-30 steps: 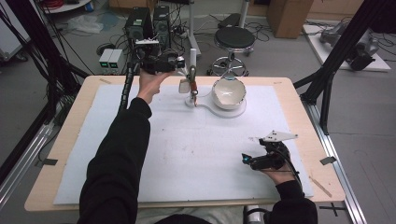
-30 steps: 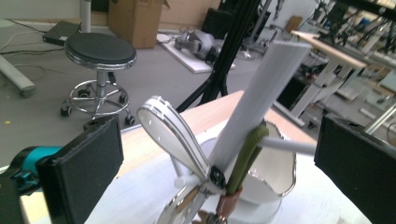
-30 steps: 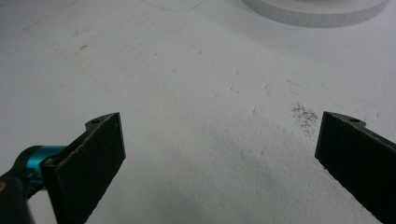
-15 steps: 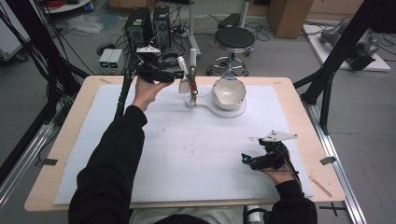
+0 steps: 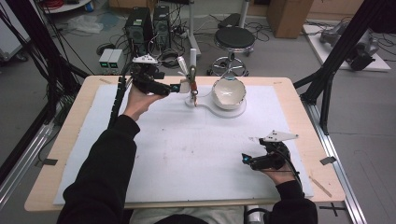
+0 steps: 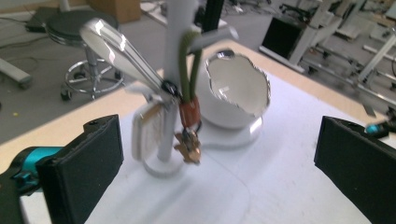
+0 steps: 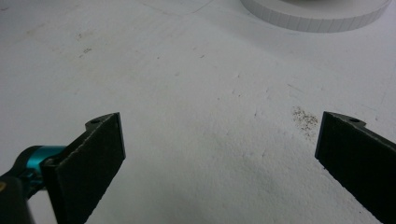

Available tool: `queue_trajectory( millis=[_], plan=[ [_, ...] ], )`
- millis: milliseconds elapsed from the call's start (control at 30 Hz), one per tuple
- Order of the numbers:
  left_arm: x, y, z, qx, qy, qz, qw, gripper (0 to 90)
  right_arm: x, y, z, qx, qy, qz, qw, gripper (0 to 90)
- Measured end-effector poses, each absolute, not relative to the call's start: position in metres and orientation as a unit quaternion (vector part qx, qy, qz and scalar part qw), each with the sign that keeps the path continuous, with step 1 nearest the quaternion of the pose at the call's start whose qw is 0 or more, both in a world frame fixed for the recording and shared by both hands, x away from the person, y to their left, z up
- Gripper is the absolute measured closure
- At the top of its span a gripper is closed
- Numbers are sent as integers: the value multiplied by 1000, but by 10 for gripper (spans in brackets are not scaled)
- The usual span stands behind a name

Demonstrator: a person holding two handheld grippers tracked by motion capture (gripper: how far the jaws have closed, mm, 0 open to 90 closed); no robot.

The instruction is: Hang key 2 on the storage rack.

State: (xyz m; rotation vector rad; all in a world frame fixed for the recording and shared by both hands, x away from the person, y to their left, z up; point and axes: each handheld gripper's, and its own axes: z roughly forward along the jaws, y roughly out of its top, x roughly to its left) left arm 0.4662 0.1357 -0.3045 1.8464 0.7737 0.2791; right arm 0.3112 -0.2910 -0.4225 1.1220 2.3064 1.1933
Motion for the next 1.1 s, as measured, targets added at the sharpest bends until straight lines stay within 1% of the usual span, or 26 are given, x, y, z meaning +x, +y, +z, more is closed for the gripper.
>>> queue_trajectory(
  millis=[167,333,400,667,1100],
  plan=[
    [454,139,-316,789,317,115,514,17,310,-292,-423,394,805,417,156,6],
    [448,142,-317,796,313,102,508,17,310,-292,-423,394,805,415,156,7],
    [445,144,-316,799,312,107,503,17,310,-292,-423,394,805,415,156,6],
    [430,156,-319,802,312,113,496,17,308,-293,-424,396,805,413,157,7],
    [409,190,-337,795,336,116,491,17,307,-296,-425,402,802,411,161,7]
  ],
)
